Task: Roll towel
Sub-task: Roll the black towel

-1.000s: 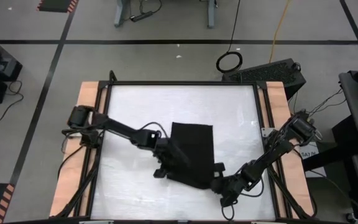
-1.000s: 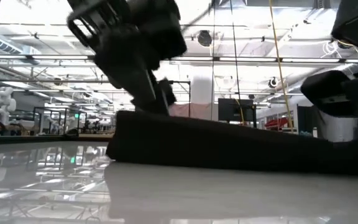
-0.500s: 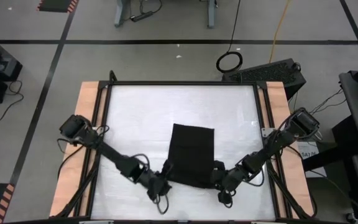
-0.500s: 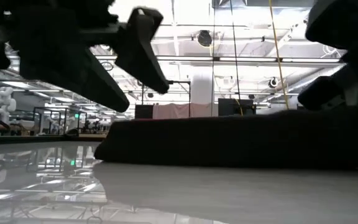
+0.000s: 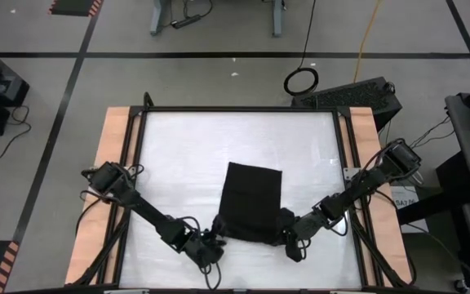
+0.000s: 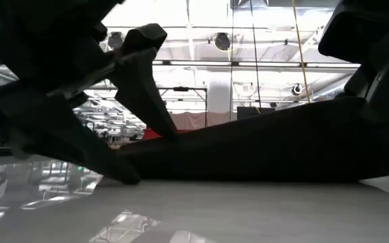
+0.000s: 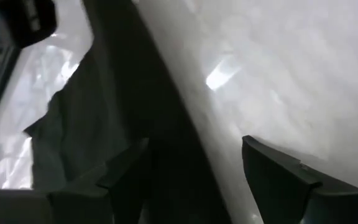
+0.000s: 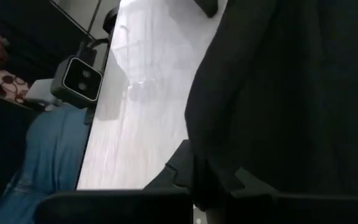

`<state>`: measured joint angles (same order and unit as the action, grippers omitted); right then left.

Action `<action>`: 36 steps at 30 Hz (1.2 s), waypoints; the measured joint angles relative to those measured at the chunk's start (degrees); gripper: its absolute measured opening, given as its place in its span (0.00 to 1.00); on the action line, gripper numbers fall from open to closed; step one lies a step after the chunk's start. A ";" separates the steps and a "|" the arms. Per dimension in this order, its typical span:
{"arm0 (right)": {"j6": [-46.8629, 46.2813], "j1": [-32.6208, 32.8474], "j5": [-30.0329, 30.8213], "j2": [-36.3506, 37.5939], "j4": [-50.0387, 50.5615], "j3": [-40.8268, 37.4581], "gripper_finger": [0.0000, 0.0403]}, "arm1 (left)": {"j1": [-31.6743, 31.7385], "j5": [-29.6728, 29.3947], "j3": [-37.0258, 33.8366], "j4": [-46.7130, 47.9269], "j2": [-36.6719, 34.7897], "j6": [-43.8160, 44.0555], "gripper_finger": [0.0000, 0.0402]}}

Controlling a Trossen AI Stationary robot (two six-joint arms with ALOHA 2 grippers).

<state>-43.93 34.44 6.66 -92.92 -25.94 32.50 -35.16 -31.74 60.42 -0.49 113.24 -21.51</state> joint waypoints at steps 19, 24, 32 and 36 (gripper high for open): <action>-0.38 -1.81 -3.49 0.64 -3.65 0.02 0.07 | 5.92 10.21 -0.11 4.05 0.65 4.11 0.18; 3.43 -1.79 -5.16 5.51 0.64 0.04 0.18 | 7.42 17.04 -0.11 4.19 0.22 3.08 0.03; 17.31 1.57 -0.50 16.20 10.30 0.10 0.52 | 15.70 42.94 -0.04 1.85 -0.96 12.36 0.02; 26.10 5.35 6.66 15.05 10.20 0.34 0.61 | 20.59 56.41 -0.24 0.37 -0.80 18.68 0.02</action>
<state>-17.83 39.79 13.32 -77.88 -15.75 32.83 -14.57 24.68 60.18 -0.12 112.44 -2.84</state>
